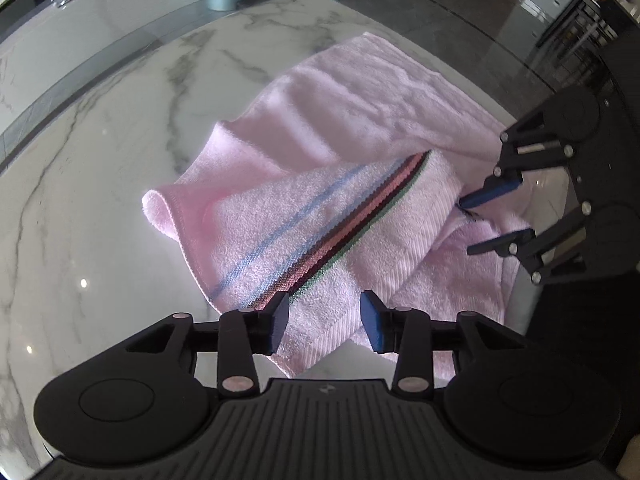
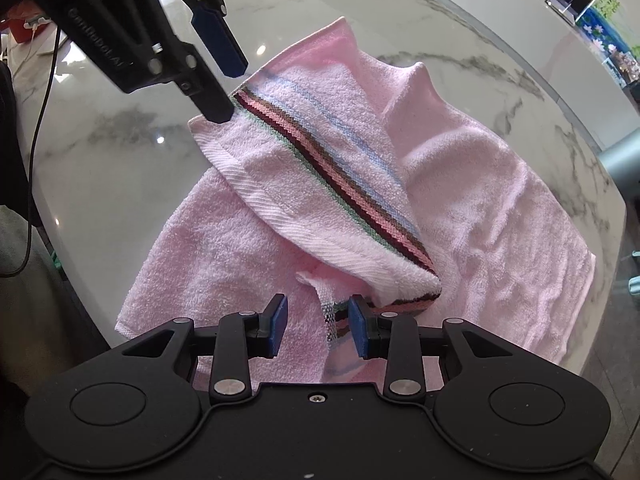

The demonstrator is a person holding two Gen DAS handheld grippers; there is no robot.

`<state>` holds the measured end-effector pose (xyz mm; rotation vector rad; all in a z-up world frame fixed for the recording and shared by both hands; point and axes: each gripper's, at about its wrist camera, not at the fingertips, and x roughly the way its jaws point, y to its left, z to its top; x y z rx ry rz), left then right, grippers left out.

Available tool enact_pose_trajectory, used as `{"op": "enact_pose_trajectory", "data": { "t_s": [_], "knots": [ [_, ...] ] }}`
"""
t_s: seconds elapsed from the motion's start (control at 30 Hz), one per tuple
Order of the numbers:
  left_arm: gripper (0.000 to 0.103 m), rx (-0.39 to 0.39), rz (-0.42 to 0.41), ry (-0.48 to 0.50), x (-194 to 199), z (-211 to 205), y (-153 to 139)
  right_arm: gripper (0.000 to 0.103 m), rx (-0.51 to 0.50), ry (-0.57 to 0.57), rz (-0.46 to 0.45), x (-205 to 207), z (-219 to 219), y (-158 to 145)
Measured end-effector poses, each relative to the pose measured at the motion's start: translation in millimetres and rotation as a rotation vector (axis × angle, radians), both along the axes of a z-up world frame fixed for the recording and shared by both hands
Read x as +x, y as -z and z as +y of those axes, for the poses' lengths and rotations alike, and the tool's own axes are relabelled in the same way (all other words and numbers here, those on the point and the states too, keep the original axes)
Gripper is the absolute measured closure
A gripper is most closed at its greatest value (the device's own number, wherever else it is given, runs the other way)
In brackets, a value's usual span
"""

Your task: Fold towel

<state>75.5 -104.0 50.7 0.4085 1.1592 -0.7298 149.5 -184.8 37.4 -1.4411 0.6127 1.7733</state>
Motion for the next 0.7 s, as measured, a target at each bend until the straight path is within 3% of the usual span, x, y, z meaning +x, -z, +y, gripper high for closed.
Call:
{"op": "enact_pose_trajectory", "data": {
  "t_s": [0.2,0.4,0.7],
  "knots": [
    [0.06,0.165,-0.099,0.257,-30,-19,15,0.071,-0.005,-0.009,0.024,0,-4,-3],
    [0.06,0.266,-0.082,0.441,-46,-25,41,0.071,-0.004,-0.012,0.038,-1,-5,-4],
    [0.06,0.3,-0.092,0.514,-34,-28,56,0.071,-0.003,-0.013,0.058,2,-11,-3]
  ]
}}
